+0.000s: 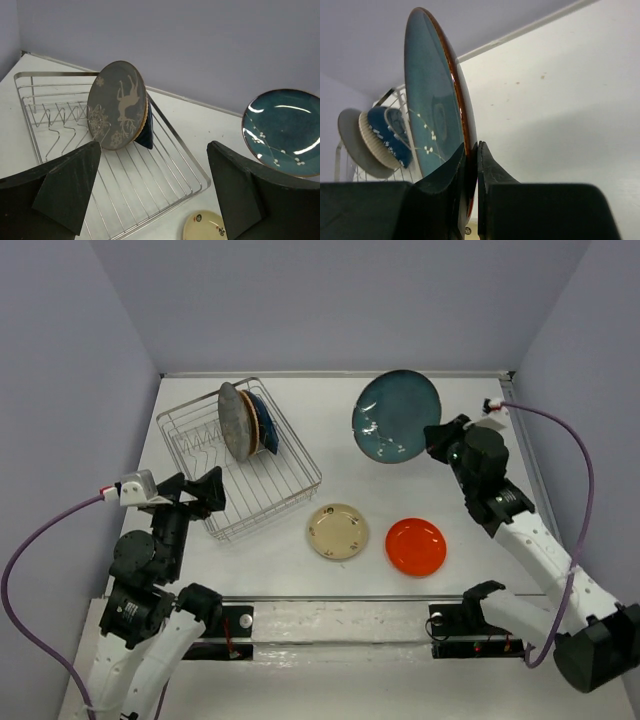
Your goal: Load the plates into the dish rack
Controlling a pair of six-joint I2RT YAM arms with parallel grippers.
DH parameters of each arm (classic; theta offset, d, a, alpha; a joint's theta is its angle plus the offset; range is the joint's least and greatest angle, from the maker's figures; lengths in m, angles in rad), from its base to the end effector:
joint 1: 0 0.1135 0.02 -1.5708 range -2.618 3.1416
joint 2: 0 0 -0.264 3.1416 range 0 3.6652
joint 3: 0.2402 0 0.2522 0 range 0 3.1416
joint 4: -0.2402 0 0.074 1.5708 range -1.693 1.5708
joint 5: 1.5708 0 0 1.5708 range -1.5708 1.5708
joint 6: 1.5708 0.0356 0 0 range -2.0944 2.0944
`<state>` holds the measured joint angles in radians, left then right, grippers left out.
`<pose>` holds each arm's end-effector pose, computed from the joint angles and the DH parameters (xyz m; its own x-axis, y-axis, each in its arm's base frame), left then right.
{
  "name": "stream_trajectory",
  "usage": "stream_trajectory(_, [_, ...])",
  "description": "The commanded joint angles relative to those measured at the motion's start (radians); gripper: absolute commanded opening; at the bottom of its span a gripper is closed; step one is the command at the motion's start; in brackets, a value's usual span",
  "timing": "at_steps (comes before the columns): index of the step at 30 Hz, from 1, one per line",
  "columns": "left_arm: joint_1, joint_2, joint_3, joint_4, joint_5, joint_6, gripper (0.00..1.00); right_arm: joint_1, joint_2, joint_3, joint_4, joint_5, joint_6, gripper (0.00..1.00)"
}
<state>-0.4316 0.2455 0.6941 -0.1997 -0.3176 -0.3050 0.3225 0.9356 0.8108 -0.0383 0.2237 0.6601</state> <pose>0.0620 -0.0163 0.3645 0.1766 -0.3954 -0.9014 0.1840 0.9129 -0.3644 0.2123 0.0626 0.3374 -0.1838 0.5690 -0.8015 0.0143 0.8169 0.5766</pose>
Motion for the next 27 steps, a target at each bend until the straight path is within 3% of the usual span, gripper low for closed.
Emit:
stream_trajectory(1, [0.031,0.009,0.007,0.06,-0.027,0.0,0.99,0.229,0.122,0.294,0.322,0.187,-0.166,0.07])
stream_trajectory(3, [0.043,0.002,0.01,0.051,-0.046,-0.005,0.99,0.308,0.294,0.44,0.315,0.19,-0.191,0.07])
stream_trajectory(4, [0.044,-0.003,0.01,0.051,-0.052,-0.005,0.99,0.337,0.295,0.441,0.316,0.197,-0.2,0.07])
stream_trajectory(9, [0.05,-0.02,0.016,0.029,-0.127,-0.019,0.99,0.519,0.564,0.77,0.295,0.292,-0.319,0.07])
stream_trajectory(15, [0.053,-0.037,0.016,-0.001,-0.245,-0.037,0.99,0.608,0.845,1.131,0.167,0.33,-0.358,0.07])
stream_trajectory(21, [0.05,-0.057,0.025,-0.027,-0.319,-0.077,0.99,0.697,1.178,1.62,0.087,0.506,-0.52,0.07])
stream_trajectory(27, [0.03,-0.071,0.028,-0.04,-0.359,-0.091,0.99,0.722,1.373,1.795,0.13,0.595,-0.628,0.07])
